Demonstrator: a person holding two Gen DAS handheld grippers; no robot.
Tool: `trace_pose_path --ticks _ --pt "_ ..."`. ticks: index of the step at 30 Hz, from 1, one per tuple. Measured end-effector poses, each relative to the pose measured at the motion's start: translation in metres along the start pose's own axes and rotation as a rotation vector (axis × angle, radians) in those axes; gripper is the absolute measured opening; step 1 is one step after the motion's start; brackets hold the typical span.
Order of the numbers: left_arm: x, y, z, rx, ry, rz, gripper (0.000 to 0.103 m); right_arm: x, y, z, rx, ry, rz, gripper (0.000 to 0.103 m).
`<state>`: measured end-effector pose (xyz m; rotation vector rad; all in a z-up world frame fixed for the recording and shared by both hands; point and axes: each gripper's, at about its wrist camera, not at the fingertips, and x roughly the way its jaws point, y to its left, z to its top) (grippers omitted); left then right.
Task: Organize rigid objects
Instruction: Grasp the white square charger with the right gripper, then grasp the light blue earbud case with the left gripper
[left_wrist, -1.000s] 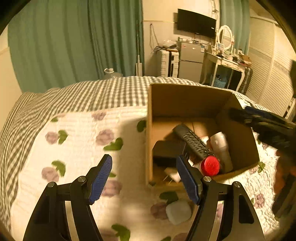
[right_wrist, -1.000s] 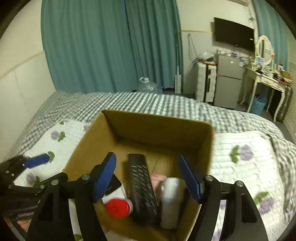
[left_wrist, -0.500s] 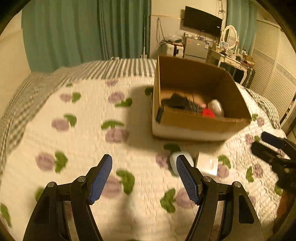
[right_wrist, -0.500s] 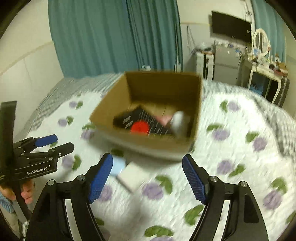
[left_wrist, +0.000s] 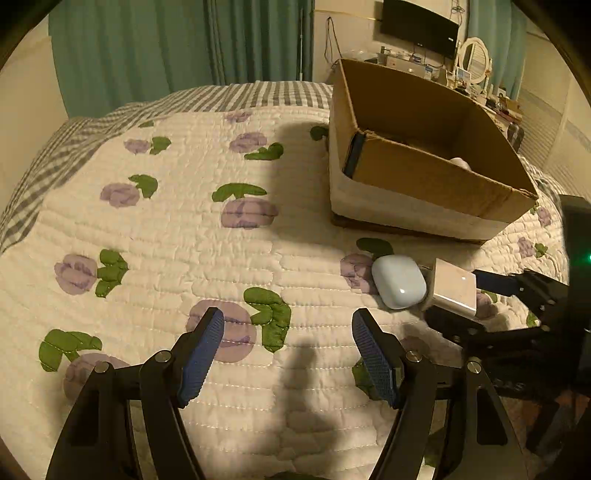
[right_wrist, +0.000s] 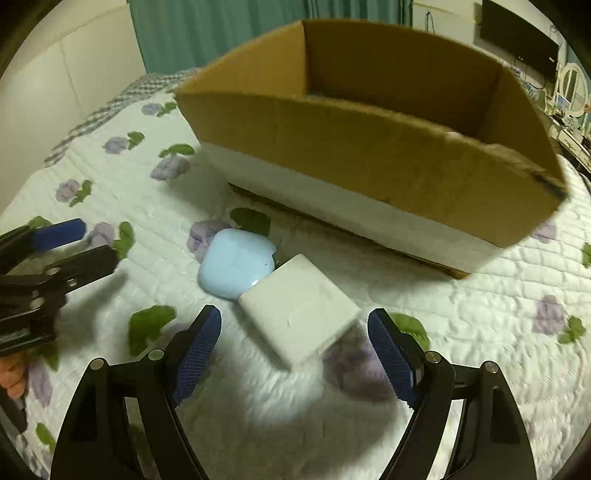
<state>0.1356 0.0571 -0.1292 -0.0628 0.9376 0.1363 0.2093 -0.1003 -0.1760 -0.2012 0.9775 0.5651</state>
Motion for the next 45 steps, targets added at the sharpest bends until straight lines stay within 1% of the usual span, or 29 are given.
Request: trace_pose_path --ticks 5,6,7,11,13,16,21,24,26,30,33,36,37,38,42,45 --pt "0.003 -0.004 -0.001 0.015 0.01 0.012 0.075 0.015 -0.004 0.003 0.008 0.018 0.005 0.081" --pt "0.003 -0.006 -0.002 0.021 0.01 0.013 0.075 0.014 -0.004 0.002 0.005 0.016 -0.007 0.073" --pt "0.003 -0.007 -0.002 0.026 0.011 0.015 0.075 0.013 -0.003 0.001 -0.001 0.014 -0.007 0.07" --pt "0.002 -0.014 -0.002 0.041 0.019 0.019 0.075 0.005 -0.002 -0.005 0.004 0.0 -0.026 0.07" --pt "0.002 -0.02 -0.002 0.04 0.028 0.0 0.075 -0.004 -0.004 -0.01 0.021 -0.011 -0.045 0.069" --pt "0.005 -0.036 -0.002 0.053 0.046 -0.026 0.075 -0.024 -0.014 -0.018 0.075 -0.042 -0.091 0.069" --pt "0.018 -0.071 0.004 0.102 0.066 -0.069 0.075 -0.056 -0.043 -0.021 0.189 -0.097 -0.133 0.069" --pt "0.033 -0.088 0.01 0.139 0.079 -0.051 0.075 -0.063 -0.056 -0.021 0.241 -0.115 -0.123 0.069" --pt "0.044 -0.095 0.015 0.148 0.101 -0.044 0.075 -0.064 -0.061 -0.021 0.251 -0.115 -0.122 0.069" --pt "0.061 -0.104 0.026 0.162 0.109 -0.036 0.075 -0.06 -0.063 -0.018 0.257 -0.104 -0.122 0.069" --pt "0.075 -0.105 0.027 0.158 0.125 -0.034 0.075 -0.06 -0.068 -0.018 0.274 -0.102 -0.118 0.069" --pt "0.078 -0.101 0.025 0.146 0.111 -0.05 0.071 -0.057 -0.069 -0.019 0.283 -0.099 -0.12 0.069" --pt "0.077 -0.1 0.025 0.143 0.104 -0.051 0.068 -0.056 -0.069 -0.019 0.282 -0.098 -0.121 0.069" --pt "0.075 -0.098 0.024 0.142 0.102 -0.048 0.055 -0.055 -0.068 -0.019 0.278 -0.095 -0.122 0.069" --pt "0.068 -0.094 0.021 0.149 0.105 -0.061 0.055 -0.055 -0.065 -0.019 0.264 -0.09 -0.128 0.069" --pt "0.051 -0.091 0.017 0.152 0.09 -0.077 0.055 -0.06 -0.064 -0.019 0.263 -0.097 -0.13 0.069"
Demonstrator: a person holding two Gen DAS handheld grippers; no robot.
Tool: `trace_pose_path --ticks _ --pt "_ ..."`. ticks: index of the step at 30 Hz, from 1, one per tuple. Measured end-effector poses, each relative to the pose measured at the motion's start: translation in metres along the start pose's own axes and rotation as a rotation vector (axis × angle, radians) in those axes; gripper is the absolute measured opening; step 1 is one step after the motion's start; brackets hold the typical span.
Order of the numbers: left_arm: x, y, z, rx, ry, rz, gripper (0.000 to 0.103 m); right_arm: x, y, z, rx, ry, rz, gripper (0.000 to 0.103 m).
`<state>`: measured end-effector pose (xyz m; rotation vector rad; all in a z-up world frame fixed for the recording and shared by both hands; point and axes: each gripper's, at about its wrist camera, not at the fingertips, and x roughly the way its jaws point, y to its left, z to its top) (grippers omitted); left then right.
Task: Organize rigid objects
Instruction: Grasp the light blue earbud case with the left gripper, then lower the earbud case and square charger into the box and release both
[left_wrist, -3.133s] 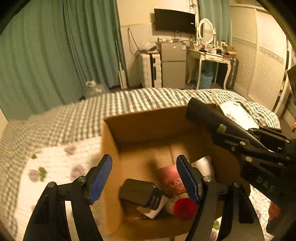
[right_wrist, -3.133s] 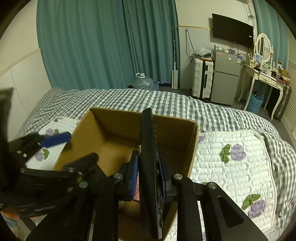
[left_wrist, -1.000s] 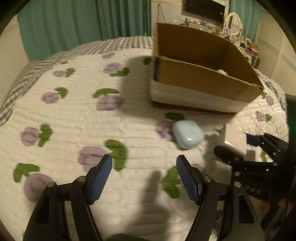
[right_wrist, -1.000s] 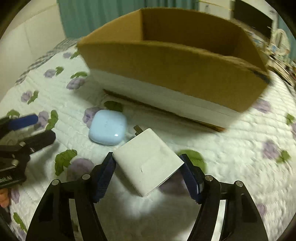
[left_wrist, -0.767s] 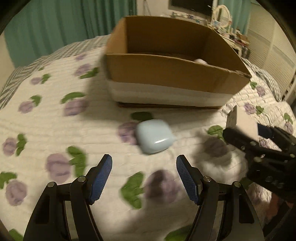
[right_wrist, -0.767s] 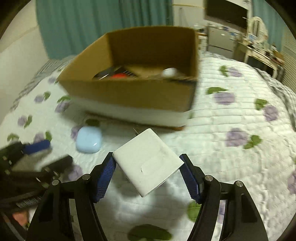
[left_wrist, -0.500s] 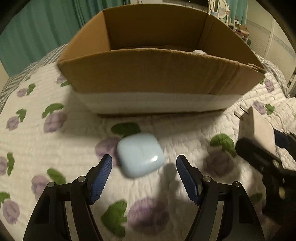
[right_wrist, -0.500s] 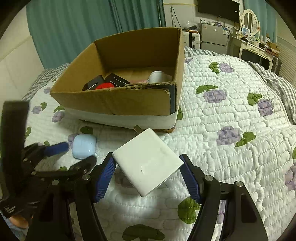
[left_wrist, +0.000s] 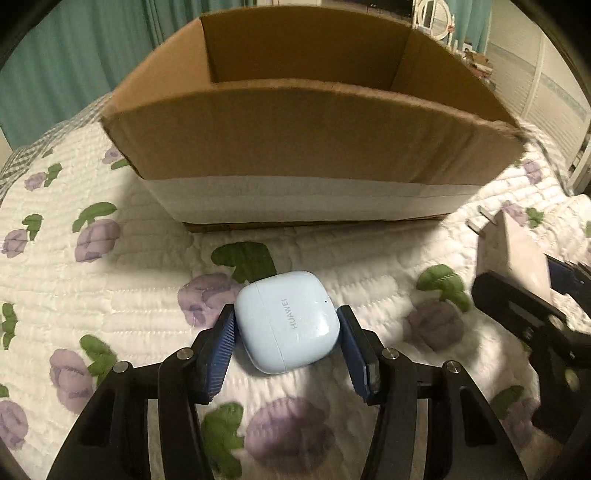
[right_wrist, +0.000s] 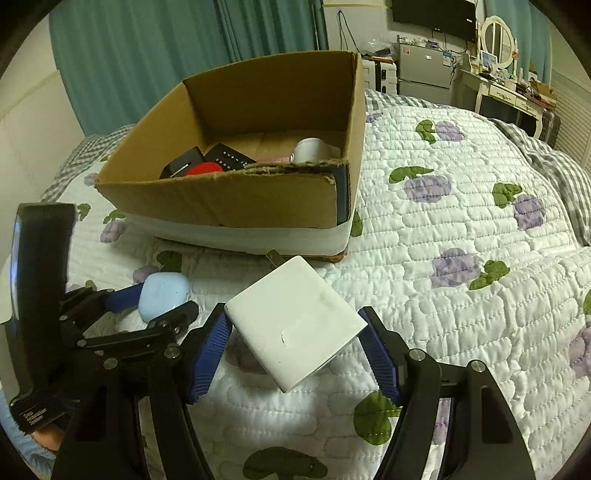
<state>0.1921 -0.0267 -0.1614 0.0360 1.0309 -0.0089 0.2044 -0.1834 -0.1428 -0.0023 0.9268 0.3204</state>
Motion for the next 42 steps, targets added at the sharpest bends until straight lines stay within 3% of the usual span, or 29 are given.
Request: trace_pose_path --ticks 7,12,18,25,32,37,42 --pt "-0.055 0.011 -0.012 0.016 -0.055 -0.021 0.055 -0.027 0.008 0.001 -0.025 -0.024 -0.016 0.069" --pt "-0.095 0.022 -0.006 0.005 -0.127 -0.038 0.055 -0.07 0.023 0.009 -0.071 -0.079 -0.026 0.069" --pt "-0.129 0.025 0.02 -0.002 -0.208 -0.051 0.055 -0.119 0.04 0.033 -0.125 -0.16 -0.038 0.069" --pt "-0.156 0.023 0.063 0.032 -0.276 -0.034 0.055 -0.147 0.046 0.08 -0.153 -0.242 -0.005 0.069" --pt "-0.135 0.027 0.119 0.055 -0.307 -0.028 0.055 -0.134 0.045 0.135 -0.174 -0.302 0.027 0.069" --pt "-0.084 0.026 0.154 0.061 -0.274 -0.04 0.055 -0.096 0.034 0.167 -0.161 -0.309 0.047 0.069" --pt "-0.033 0.024 0.163 0.075 -0.221 -0.029 0.055 -0.046 0.02 0.177 -0.143 -0.274 0.068 0.069"
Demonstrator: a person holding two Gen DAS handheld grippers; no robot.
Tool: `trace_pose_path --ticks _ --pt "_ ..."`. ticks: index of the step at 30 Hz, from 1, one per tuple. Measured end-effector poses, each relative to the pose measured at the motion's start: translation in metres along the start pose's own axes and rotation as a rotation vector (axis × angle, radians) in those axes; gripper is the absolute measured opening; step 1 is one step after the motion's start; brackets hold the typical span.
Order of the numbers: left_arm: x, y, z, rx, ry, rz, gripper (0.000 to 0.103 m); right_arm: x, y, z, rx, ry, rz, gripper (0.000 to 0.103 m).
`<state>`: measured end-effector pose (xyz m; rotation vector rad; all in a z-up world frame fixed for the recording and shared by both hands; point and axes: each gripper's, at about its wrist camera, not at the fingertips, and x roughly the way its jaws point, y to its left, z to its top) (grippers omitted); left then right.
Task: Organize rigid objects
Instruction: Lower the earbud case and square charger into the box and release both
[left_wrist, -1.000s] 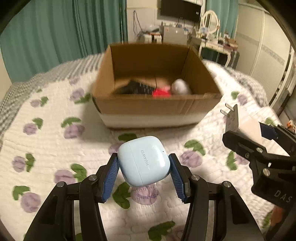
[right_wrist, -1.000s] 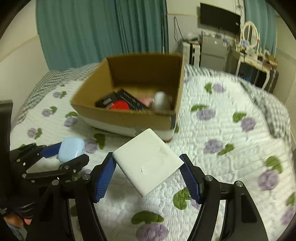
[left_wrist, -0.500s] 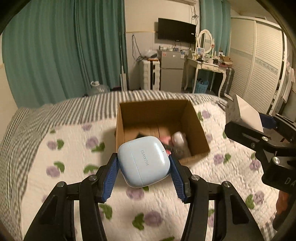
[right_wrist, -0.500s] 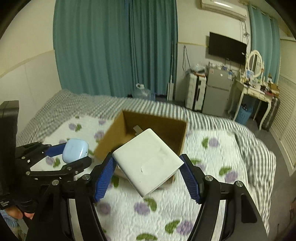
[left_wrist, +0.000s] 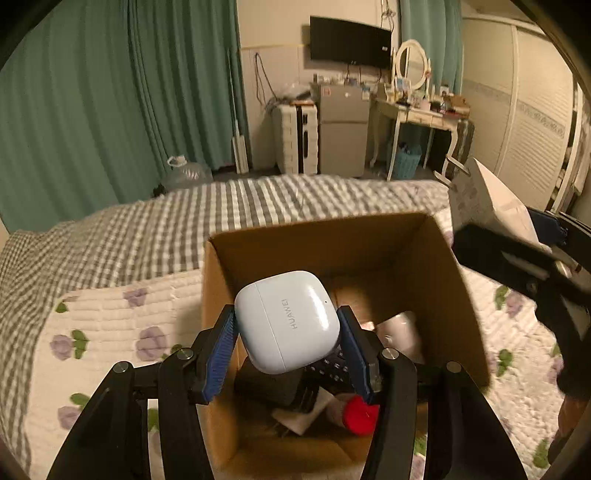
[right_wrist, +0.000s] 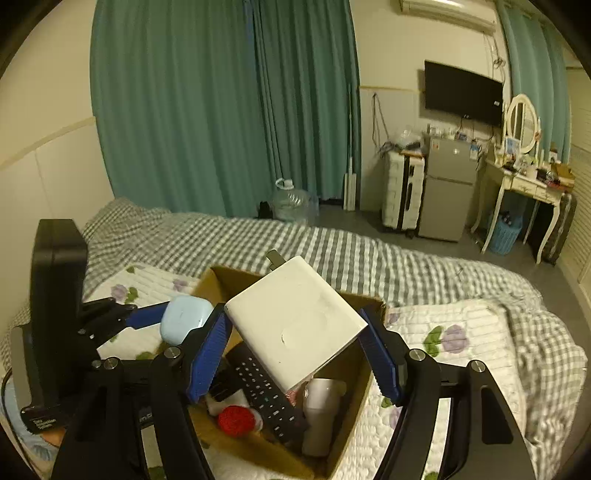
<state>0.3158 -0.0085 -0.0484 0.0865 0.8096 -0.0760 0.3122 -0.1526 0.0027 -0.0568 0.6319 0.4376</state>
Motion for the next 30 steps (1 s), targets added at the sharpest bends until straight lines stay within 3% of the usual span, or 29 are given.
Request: trace_pose_path --ticks 4,9,20,30 --pt "0.028 0.001 -0.002 0.014 0.038 0.005 0.057 0.027 -0.011 -0.016 0.008 0.045 0.004 0.069" --pt "0.035 -0.006 -0.009 0.023 0.08 0.028 0.061 0.041 -0.018 -0.022 0.013 0.075 -0.003 0.069" --pt "-0.028 0.028 -0.018 -0.086 -0.002 0.031 0.066 0.024 -0.021 -0.015 0.037 0.049 -0.009 0.07" --pt "-0.028 0.047 -0.026 -0.131 -0.003 0.056 0.066 0.08 0.001 -0.026 0.011 0.144 0.012 0.07"
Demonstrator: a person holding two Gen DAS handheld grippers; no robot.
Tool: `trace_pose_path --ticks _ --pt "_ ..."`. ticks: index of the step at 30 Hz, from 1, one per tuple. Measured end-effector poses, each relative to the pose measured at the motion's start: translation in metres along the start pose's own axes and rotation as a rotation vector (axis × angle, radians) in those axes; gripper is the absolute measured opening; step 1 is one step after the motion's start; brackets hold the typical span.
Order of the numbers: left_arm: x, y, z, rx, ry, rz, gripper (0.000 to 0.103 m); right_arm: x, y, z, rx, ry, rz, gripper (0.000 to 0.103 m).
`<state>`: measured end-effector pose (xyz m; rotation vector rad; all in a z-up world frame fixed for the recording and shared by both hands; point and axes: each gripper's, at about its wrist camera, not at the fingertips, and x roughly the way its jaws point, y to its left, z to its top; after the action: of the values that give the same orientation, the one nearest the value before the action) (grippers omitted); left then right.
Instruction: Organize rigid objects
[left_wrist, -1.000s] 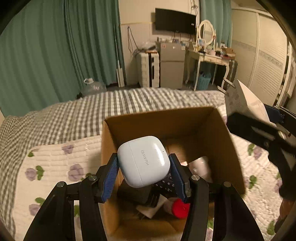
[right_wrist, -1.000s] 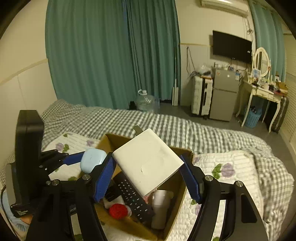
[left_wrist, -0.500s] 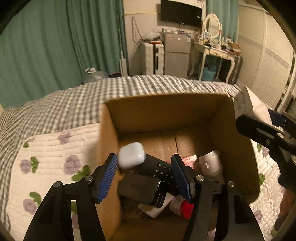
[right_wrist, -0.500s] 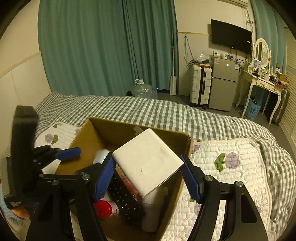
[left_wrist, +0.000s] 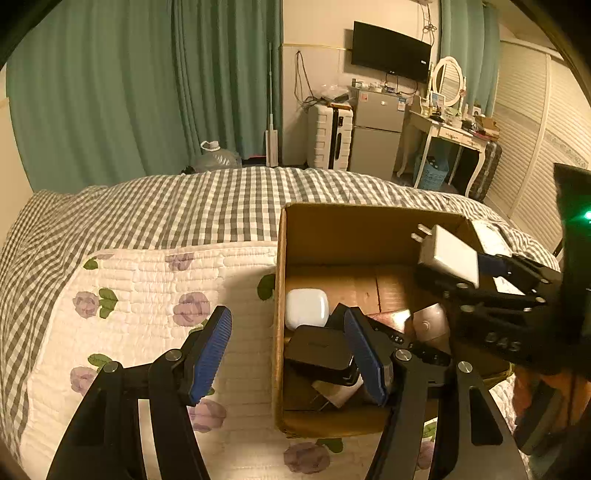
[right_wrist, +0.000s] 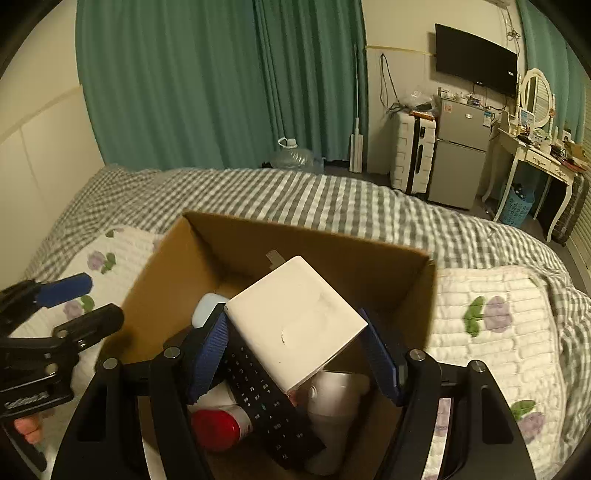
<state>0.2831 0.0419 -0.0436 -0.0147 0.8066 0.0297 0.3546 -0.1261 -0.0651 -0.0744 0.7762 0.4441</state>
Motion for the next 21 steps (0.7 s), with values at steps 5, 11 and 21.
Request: trace_pose_path --ticks 5,11,21 --pt "0.006 0.002 -0.004 -0.004 0.009 0.001 0.066 0.01 0.003 -0.003 -0.001 0.009 -0.019 0.07" --pt "-0.001 0.0 -0.008 -0.006 0.012 0.009 0.066 -0.012 -0.004 0.003 0.03 -0.058 -0.027 0.078" --pt "-0.073 -0.024 0.003 0.045 -0.074 0.004 0.069 -0.109 -0.006 -0.01 0.051 -0.159 -0.07 0.079"
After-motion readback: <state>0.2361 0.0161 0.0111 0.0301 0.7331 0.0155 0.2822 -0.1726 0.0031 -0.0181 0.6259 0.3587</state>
